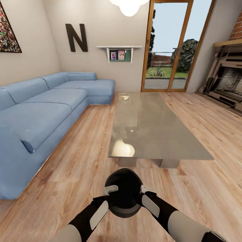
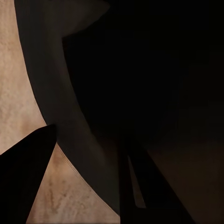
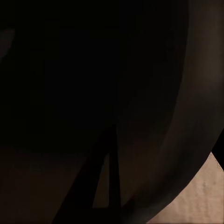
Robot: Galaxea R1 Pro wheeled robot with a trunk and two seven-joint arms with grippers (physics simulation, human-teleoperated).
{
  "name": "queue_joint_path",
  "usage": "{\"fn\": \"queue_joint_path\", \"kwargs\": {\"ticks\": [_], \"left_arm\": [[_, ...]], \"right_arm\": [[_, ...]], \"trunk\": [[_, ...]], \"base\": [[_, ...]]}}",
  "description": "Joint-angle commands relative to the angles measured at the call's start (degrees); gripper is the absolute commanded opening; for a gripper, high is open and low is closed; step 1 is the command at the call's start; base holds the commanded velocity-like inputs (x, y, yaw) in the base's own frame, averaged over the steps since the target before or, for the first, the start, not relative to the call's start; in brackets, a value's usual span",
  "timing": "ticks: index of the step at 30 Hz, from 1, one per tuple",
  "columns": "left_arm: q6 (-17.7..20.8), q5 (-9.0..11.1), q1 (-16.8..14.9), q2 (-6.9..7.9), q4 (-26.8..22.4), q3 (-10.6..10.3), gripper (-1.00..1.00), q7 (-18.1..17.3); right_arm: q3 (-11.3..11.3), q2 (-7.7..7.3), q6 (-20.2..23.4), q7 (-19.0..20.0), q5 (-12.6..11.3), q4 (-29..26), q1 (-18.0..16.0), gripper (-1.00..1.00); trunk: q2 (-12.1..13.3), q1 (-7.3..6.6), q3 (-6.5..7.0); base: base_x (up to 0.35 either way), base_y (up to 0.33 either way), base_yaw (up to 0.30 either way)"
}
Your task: Place each of the two pumpkins and all three candles from the living room inside a cabinet in the living room (use any cabinet), then make sure every cabinet is closed, and position the cauldron so it is next to a table in the living room.
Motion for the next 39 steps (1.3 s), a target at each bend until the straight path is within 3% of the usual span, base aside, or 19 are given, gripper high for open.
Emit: {"fn": "queue_joint_path", "kwargs": {"ticks": [1,25,33,39], "left_arm": [[-0.08,0.11,-0.11,0.83,-0.58,-0.26,-1.00,0.52],[-0.09,0.11,-0.11,0.83,-0.66,-0.26,-1.00,0.52],[-0.09,0.11,-0.11,0.83,-0.67,-0.26,-1.00,0.47],[-0.09,0.11,-0.11,0.83,-0.67,-0.26,-1.00,0.47]], "right_arm": [[1.07,-0.55,-0.01,-0.89,-2.14,-0.14,-0.04,-1.00],[1.07,-0.55,0.03,-0.89,-2.19,-0.14,-0.04,-1.00],[1.07,-0.55,0.06,-0.89,-2.19,-0.14,-0.04,-1.00],[1.07,-0.55,0.06,-0.89,-2.17,-0.14,-0.04,-1.00]], "trunk": [[-0.03,0.00,-0.05],[-0.03,0.00,-0.05],[-0.14,0.21,-1.83],[-0.14,0.21,-1.83]], "base": [[0.138,0.000,0.000],[0.083,0.000,0.000],[0.000,0.000,0.000],[0.000,0.000,0.000]]}}
